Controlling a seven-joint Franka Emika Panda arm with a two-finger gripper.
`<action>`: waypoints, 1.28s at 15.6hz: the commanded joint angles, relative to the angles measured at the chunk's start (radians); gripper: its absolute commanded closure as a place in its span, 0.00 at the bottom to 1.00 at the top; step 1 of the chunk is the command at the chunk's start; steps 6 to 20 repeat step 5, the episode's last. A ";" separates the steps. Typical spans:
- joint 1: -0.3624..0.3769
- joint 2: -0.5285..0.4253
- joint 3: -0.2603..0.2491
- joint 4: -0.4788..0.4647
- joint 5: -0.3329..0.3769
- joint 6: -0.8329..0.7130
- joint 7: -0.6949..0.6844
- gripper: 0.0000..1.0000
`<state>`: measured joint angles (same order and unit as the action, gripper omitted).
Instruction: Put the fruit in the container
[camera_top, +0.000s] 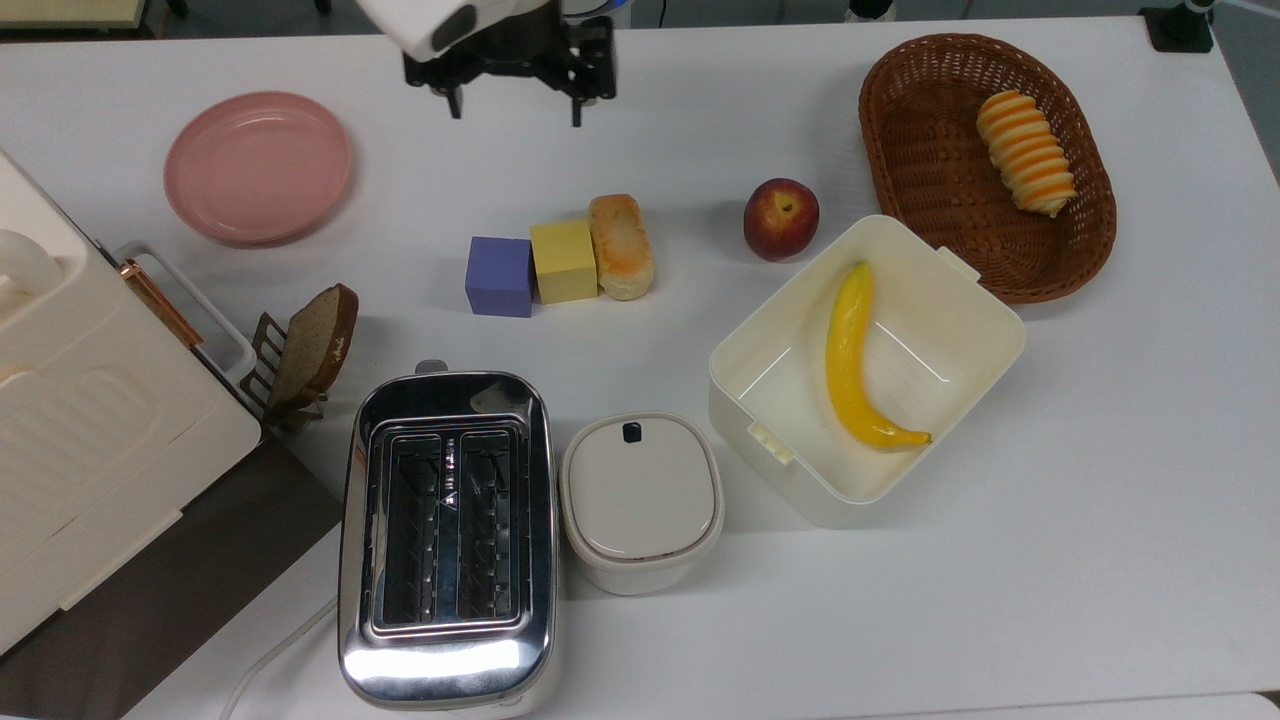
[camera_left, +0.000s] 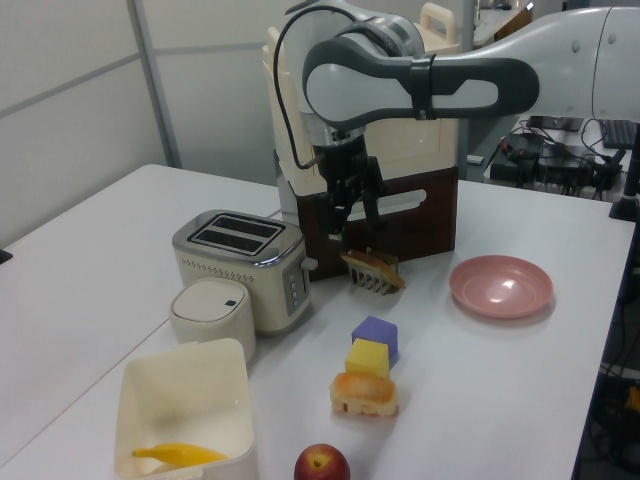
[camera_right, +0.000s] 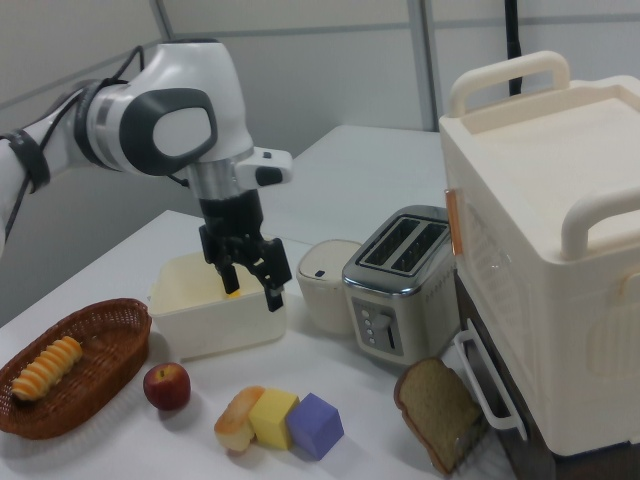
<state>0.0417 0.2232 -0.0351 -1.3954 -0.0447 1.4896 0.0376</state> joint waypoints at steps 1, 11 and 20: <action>-0.046 -0.016 0.000 -0.022 0.022 -0.005 -0.025 0.00; -0.046 -0.015 0.000 -0.022 0.020 0.006 -0.022 0.00; -0.046 -0.015 0.000 -0.022 0.020 0.006 -0.022 0.00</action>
